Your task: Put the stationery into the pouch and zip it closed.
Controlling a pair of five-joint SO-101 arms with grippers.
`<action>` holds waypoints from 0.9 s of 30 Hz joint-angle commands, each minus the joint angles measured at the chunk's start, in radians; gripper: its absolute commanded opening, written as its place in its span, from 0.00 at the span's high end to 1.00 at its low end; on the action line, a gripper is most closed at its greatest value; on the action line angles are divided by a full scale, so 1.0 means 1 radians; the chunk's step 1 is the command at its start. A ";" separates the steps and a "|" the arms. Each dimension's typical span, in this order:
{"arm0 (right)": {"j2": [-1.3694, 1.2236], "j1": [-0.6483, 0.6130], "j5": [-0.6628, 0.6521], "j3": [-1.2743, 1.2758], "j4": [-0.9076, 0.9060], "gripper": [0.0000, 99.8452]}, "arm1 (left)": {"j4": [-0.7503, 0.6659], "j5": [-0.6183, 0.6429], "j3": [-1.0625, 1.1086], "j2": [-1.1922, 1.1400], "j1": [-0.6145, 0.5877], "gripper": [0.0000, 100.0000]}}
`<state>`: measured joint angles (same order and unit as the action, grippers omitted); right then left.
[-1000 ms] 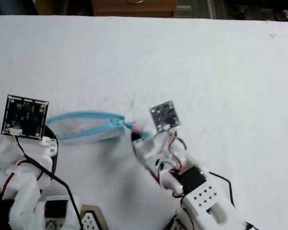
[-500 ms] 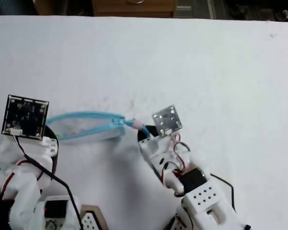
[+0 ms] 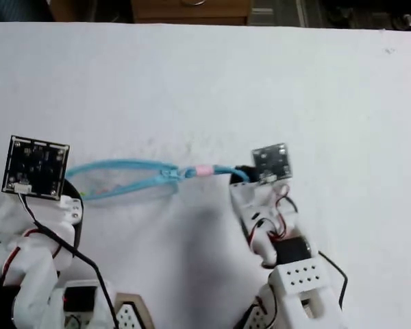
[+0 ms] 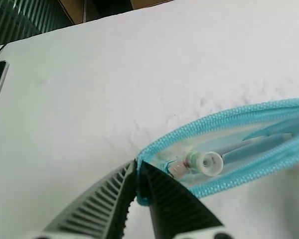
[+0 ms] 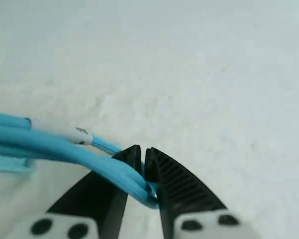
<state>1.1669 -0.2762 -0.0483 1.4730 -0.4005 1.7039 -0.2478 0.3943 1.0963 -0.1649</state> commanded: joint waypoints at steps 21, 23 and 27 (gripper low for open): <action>-0.002 -0.113 0.348 -0.855 -0.216 0.98 | -0.152 0.009 -0.098 -0.093 -0.001 0.97; -0.008 -0.137 0.348 -0.928 -0.236 0.98 | -0.172 0.012 -0.098 -0.093 0.001 0.94; -0.081 -0.145 0.350 -1.077 -0.292 0.98 | -0.175 0.012 -0.092 -0.093 0.021 0.90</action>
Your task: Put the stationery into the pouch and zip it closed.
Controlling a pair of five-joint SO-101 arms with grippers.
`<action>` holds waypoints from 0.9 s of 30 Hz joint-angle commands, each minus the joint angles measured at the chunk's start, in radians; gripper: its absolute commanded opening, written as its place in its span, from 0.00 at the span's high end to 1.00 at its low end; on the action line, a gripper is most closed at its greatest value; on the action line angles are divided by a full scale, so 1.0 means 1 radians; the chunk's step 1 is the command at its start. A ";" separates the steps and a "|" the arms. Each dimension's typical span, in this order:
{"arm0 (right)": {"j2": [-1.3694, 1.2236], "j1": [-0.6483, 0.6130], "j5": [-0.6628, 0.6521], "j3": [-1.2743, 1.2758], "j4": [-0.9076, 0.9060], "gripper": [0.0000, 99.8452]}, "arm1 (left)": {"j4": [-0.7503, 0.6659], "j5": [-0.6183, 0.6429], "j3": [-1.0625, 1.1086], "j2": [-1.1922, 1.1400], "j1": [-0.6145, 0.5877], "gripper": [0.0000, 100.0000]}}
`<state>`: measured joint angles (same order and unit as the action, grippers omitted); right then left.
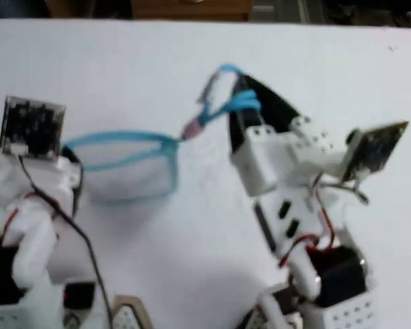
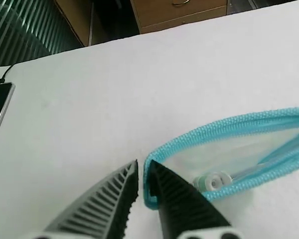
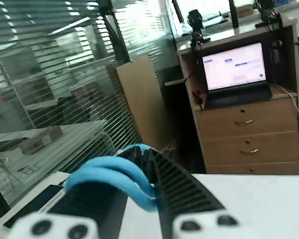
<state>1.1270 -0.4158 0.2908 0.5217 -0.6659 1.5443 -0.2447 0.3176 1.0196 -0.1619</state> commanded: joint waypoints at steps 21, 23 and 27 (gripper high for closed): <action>-0.340 -0.005 0.015 -0.537 -0.038 0.98 | -0.060 0.057 -0.043 -0.016 0.012 0.71; -0.354 -0.005 0.015 -0.537 -0.038 0.98 | -0.063 0.107 -0.089 -0.018 0.012 0.69; -0.404 -0.005 0.012 -0.537 -0.035 0.98 | -0.064 0.236 -0.210 -0.019 0.012 0.67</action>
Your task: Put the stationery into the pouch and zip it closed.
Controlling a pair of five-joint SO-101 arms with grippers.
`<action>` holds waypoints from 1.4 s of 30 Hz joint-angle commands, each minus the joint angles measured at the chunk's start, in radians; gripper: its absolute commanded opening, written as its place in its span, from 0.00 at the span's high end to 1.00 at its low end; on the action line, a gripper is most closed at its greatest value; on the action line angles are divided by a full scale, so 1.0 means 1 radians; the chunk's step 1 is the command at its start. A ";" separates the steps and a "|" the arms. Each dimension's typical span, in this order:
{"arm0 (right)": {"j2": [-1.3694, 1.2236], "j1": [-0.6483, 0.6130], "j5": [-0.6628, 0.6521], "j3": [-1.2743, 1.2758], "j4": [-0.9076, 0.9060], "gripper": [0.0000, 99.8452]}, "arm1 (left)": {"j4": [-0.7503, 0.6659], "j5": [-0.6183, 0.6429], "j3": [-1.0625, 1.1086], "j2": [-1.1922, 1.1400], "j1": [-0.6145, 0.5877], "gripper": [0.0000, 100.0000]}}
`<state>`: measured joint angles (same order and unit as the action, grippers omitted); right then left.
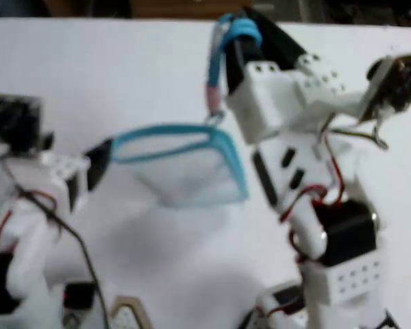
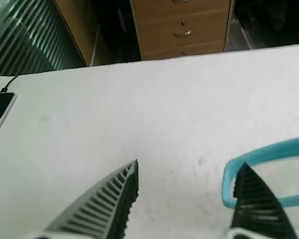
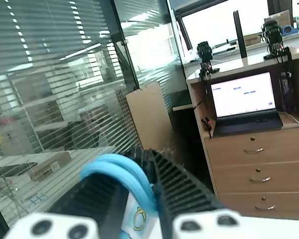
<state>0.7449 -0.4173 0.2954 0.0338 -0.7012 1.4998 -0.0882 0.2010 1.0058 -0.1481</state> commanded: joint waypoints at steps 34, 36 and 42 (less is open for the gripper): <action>-0.673 -0.059 0.003 -1.057 -0.309 0.98 | 0.098 -0.110 0.020 -0.002 0.400 0.98; -0.673 -0.064 0.003 -1.082 -0.329 0.98 | 0.032 -0.110 0.068 -0.004 0.358 0.98; -0.671 -0.076 0.002 -1.140 -0.418 0.98 | -0.324 -0.071 0.227 -0.004 0.133 0.98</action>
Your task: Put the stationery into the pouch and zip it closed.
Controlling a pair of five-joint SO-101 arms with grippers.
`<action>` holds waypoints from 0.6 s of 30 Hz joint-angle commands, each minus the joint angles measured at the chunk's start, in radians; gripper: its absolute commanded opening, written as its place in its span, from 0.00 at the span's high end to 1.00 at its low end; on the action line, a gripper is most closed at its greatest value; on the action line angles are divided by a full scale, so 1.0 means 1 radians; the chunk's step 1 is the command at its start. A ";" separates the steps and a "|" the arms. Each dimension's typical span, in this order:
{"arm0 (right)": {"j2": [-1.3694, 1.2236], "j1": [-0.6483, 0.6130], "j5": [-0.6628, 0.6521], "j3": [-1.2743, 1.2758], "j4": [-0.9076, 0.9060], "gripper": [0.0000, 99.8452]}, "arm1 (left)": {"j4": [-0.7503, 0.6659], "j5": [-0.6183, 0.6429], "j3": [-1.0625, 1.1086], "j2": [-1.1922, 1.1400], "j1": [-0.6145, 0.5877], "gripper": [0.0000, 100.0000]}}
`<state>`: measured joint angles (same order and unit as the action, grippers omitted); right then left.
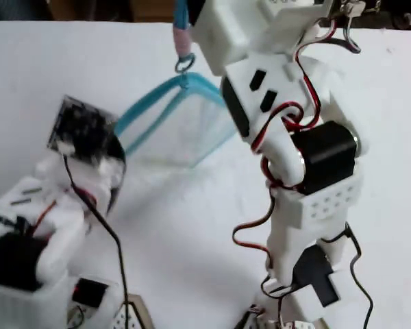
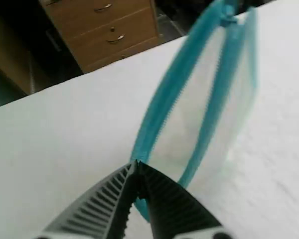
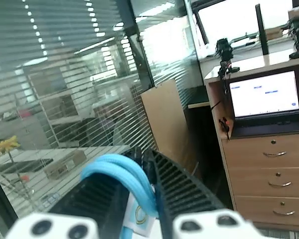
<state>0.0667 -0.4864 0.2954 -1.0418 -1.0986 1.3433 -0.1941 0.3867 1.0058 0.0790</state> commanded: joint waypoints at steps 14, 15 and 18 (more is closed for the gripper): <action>-0.012 -0.183 -0.038 -0.181 -0.189 0.98 | -0.519 0.224 0.166 -0.005 -0.139 0.91; -0.021 -0.183 -0.038 -0.170 -0.180 0.98 | -0.506 0.262 0.161 -0.004 -0.157 0.88; -0.053 -0.183 -0.038 -0.155 -0.154 0.98 | -0.443 0.367 0.109 -0.005 -0.203 0.84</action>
<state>0.0238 -0.6644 0.2616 -1.1937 -1.2904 0.8646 0.0913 0.5554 1.0042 -0.0898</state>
